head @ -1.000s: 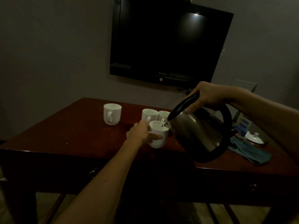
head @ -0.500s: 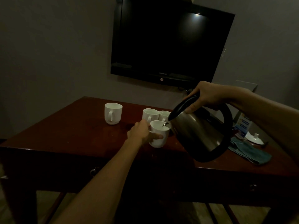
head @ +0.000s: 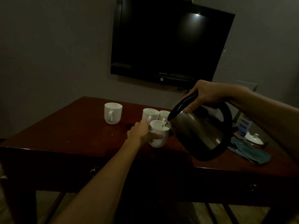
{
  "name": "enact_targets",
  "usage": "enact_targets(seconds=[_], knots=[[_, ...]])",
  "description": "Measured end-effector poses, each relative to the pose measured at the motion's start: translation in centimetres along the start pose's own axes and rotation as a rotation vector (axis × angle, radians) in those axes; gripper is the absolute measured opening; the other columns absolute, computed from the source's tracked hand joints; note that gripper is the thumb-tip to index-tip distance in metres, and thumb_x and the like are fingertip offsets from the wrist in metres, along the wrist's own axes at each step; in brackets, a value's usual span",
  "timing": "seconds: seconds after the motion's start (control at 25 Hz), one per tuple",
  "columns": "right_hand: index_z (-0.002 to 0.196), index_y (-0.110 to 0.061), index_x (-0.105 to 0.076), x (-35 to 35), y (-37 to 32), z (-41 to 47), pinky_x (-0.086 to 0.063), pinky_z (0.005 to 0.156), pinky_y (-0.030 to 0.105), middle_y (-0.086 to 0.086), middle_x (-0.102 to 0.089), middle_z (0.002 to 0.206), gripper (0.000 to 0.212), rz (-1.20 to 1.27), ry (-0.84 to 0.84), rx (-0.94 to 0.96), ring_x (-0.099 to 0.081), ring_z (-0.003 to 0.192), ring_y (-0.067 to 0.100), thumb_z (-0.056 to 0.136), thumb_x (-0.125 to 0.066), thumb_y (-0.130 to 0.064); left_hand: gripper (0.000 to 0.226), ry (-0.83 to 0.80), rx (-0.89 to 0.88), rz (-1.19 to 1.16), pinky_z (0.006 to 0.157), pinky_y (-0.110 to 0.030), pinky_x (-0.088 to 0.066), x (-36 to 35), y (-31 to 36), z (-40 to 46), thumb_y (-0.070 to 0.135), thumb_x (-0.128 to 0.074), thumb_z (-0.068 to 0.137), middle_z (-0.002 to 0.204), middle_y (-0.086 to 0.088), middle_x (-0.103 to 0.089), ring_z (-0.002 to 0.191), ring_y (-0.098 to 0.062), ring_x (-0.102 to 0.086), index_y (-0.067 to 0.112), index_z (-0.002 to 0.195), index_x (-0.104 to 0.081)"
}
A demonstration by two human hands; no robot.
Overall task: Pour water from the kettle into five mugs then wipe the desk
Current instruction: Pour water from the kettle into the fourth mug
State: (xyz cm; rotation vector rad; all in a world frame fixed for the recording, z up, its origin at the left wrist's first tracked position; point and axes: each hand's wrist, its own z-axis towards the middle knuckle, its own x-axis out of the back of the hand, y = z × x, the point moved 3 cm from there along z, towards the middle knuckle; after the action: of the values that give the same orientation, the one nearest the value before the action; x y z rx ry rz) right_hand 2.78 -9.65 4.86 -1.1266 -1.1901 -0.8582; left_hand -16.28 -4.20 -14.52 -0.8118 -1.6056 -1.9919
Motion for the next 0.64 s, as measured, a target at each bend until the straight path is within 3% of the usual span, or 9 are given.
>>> enact_targets(seconds=[0.24, 0.64], knots=[[0.11, -0.016, -0.075, 0.0, 0.1, 0.1, -0.044, 0.041, 0.019, -0.01, -0.066, 0.052, 0.047, 0.01, 0.006, -0.019, -0.052, 0.037, 0.003, 0.069, -0.084, -0.038, 0.051, 0.009, -0.009, 0.007, 0.074, -0.034, -0.043, 0.3, 0.6, -0.7, 0.049, -0.081, 0.074, 0.106, -0.003, -0.065, 0.1, -0.02, -0.061, 0.017, 0.1, -0.051], [0.118, -0.007, -0.07, -0.1, -1.0, -0.5, -0.037, 0.035, 0.005, -0.022, -0.057, 0.041, 0.042, 0.002, -0.014, -0.025, -0.053, 0.036, -0.01, 0.08, -0.079, -0.023, 0.06, 0.007, 0.002, -0.018, 0.083, -0.039, -0.052, 0.1, 0.0, -0.3, 0.051, -0.083, 0.07, 0.105, -0.002, -0.065, 0.098, -0.02, -0.063, 0.016, 0.108, -0.053]])
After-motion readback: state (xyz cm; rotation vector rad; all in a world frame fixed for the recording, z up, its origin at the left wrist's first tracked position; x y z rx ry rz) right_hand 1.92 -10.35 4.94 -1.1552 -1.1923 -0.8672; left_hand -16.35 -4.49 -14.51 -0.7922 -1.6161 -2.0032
